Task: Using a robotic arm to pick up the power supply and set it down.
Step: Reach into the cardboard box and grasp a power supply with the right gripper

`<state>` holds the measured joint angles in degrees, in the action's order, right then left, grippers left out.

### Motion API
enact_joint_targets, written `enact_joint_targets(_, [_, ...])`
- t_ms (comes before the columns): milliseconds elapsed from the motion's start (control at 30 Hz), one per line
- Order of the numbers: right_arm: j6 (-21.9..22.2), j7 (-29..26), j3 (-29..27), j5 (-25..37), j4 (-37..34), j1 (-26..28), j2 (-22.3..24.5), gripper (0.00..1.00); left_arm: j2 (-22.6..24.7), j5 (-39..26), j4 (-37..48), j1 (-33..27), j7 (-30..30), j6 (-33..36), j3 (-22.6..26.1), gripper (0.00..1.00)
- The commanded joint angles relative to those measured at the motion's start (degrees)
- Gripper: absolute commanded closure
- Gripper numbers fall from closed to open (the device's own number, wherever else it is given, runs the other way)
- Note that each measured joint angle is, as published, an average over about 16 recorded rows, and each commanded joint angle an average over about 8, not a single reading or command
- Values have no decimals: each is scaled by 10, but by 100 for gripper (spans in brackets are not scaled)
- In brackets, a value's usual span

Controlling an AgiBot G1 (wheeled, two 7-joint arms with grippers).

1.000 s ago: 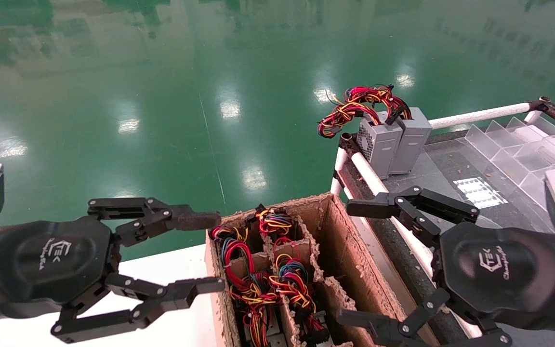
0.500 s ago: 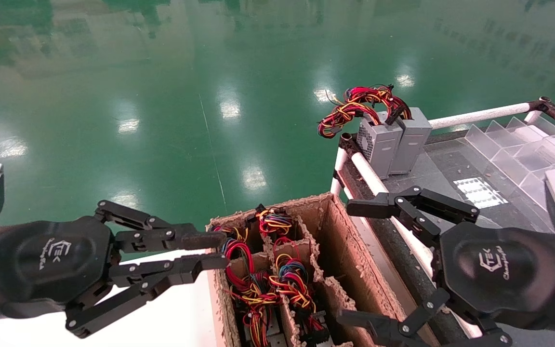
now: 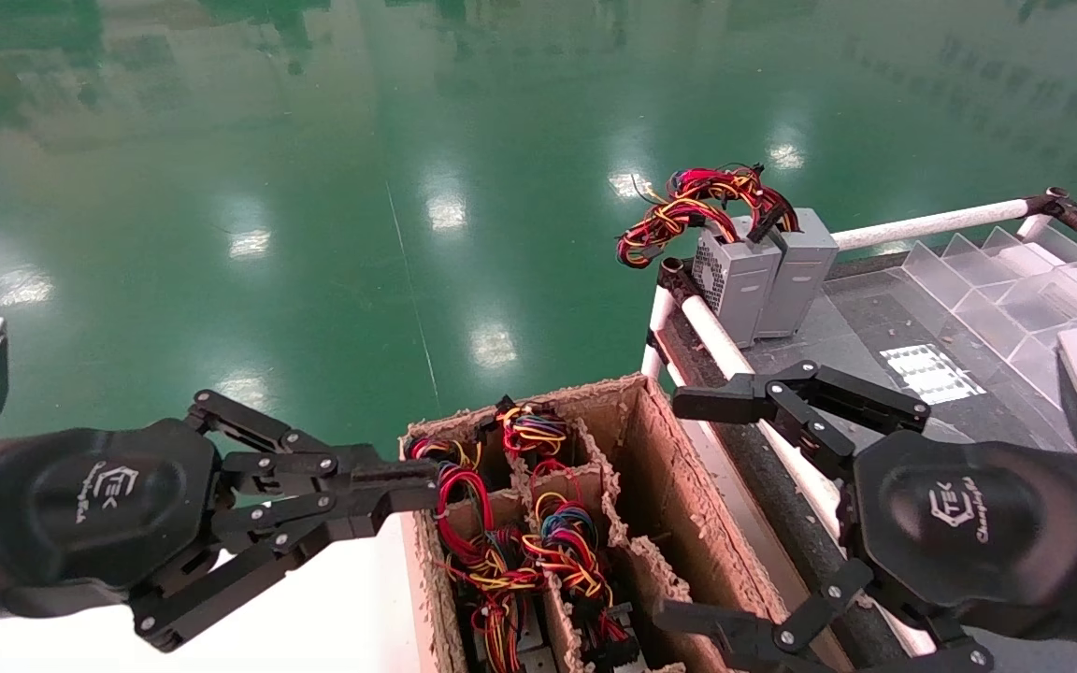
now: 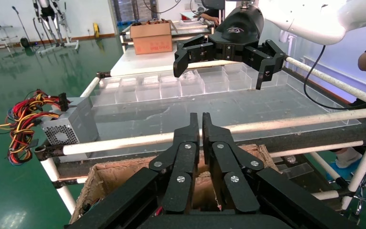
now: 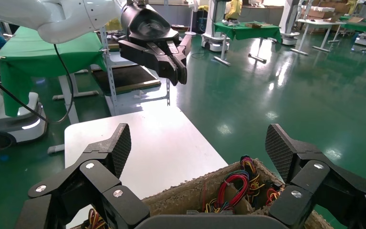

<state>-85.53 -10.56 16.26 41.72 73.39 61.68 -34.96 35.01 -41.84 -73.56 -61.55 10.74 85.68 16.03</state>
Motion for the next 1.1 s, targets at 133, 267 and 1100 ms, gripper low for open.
enact_joint_targets(133, [0,0,0,0,0,0,0,0,0,0,0,0,0,0,0,0])
enact_joint_targets(267, [0,0,0,0,0,0,0,0,0,0,0,0,0,0,0,0])
enact_joint_targets(1100, [-27,-59,48,72,-4,3,36,0,0,0,1,0,0,0,1,0])
